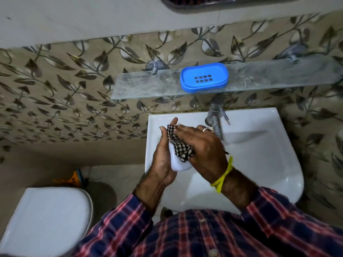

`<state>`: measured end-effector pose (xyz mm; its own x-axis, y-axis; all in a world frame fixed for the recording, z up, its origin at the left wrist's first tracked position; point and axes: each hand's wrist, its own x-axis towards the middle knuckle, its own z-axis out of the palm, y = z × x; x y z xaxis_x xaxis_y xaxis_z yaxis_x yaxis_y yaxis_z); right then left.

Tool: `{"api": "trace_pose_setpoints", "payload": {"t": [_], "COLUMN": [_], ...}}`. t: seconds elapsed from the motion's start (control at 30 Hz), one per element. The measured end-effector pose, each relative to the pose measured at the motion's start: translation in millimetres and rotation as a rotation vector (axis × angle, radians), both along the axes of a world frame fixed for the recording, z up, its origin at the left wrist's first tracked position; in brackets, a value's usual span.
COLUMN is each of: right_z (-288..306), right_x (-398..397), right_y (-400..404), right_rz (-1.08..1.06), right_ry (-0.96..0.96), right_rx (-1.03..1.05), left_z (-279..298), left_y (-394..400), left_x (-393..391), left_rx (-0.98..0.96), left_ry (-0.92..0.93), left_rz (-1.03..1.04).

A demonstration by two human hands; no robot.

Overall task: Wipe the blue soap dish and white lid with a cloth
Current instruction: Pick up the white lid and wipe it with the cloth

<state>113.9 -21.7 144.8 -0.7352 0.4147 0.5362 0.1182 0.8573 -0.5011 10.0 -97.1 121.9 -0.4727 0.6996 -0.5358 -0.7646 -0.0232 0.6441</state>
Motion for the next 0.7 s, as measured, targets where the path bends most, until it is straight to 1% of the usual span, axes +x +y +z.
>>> {"api": "trace_pose_setpoints", "payload": {"t": [0.03,0.07,0.13,0.17,0.2,0.27,0.3,0.37,0.47,0.6,0.63,0.7], "right_z": [-4,-7,-7,-5,-5,-7,-9,-13,-12,-16,-16,-15], "right_x": [5,8,3,0,-2,3,9,15,6,16,20,17], "right_y": [-1,1,8,8,4,-9,-14,-12,-1,-17,-17,-12], "right_rz": [0.003,-0.008,-0.049,-0.058,-0.055,-0.011,0.004,-0.023,-0.092,0.014,0.004,-0.091], "right_ry": [-0.009,-0.012,0.005,0.016,0.022,0.007,-0.006,-0.009,0.019,-0.025,-0.032,-0.022], "right_rx": [0.049,0.060,-0.035,-0.062,-0.044,0.056,0.094,0.116,0.056,0.157,0.148,0.057], "left_z": [1,0,-4,-6,-7,-8,-6,-4,-4,-4,-6,-10], "left_y": [0,0,3,4,5,5,4,5,9,11,11,10], "left_x": [-1,-2,-2,-3,-5,-12,-14,-11,-8,-20,-21,-17], "left_rx": [0.100,0.127,0.079,0.055,0.079,0.178,0.196,0.179,0.109,0.137,0.138,0.151], "left_ry": [-0.086,-0.095,-0.032,-0.043,-0.062,-0.086,-0.062,-0.023,-0.021,-0.024,-0.015,-0.040], "left_rz": [-0.025,-0.010,-0.027,-0.028,-0.042,-0.083,-0.094,-0.096,-0.088,-0.054,-0.054,-0.058]}}
